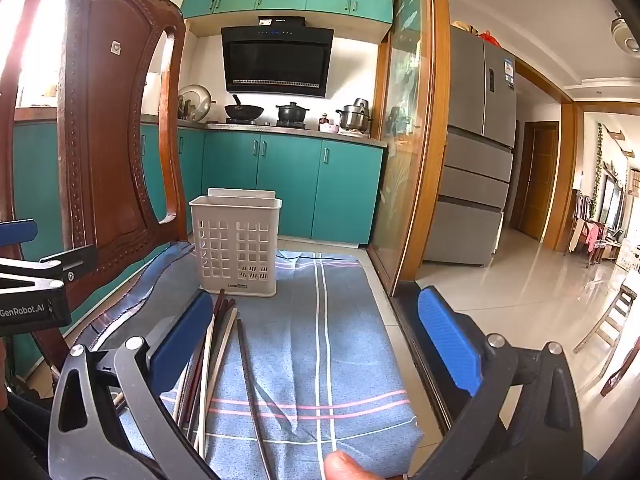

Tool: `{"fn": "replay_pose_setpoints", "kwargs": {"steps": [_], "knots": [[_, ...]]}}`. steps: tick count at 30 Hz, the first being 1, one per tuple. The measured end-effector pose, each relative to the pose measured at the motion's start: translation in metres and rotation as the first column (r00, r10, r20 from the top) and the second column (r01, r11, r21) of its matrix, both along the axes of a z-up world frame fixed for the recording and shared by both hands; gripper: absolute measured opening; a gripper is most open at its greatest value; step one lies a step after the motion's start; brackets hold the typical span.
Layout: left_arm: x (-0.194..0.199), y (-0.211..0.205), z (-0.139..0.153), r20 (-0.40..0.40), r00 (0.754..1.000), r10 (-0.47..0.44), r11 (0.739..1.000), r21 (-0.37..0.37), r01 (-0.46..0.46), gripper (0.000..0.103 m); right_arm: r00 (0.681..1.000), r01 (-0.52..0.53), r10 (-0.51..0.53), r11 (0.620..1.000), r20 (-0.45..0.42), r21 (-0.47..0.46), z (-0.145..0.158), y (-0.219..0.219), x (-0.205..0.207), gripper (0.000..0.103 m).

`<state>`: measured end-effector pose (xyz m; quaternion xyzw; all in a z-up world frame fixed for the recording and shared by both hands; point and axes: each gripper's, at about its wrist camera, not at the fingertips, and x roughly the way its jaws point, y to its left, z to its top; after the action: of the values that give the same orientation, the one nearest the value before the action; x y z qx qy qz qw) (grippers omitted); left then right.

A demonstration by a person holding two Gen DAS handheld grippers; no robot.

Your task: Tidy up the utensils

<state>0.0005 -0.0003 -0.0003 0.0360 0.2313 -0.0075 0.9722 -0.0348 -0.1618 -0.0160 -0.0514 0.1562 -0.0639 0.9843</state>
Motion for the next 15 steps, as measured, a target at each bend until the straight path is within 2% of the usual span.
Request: {"fn": "replay_pose_setpoints", "kwargs": {"steps": [15], "knots": [[0.0003, -0.0001, -0.0005, -0.001, 1.000, -0.001, 1.000, 0.001, 0.001, 0.100, 1.000, 0.001, -0.001, 1.000, -0.007, -0.003, -0.0010, 0.0006, 0.0024, 0.101]]}}
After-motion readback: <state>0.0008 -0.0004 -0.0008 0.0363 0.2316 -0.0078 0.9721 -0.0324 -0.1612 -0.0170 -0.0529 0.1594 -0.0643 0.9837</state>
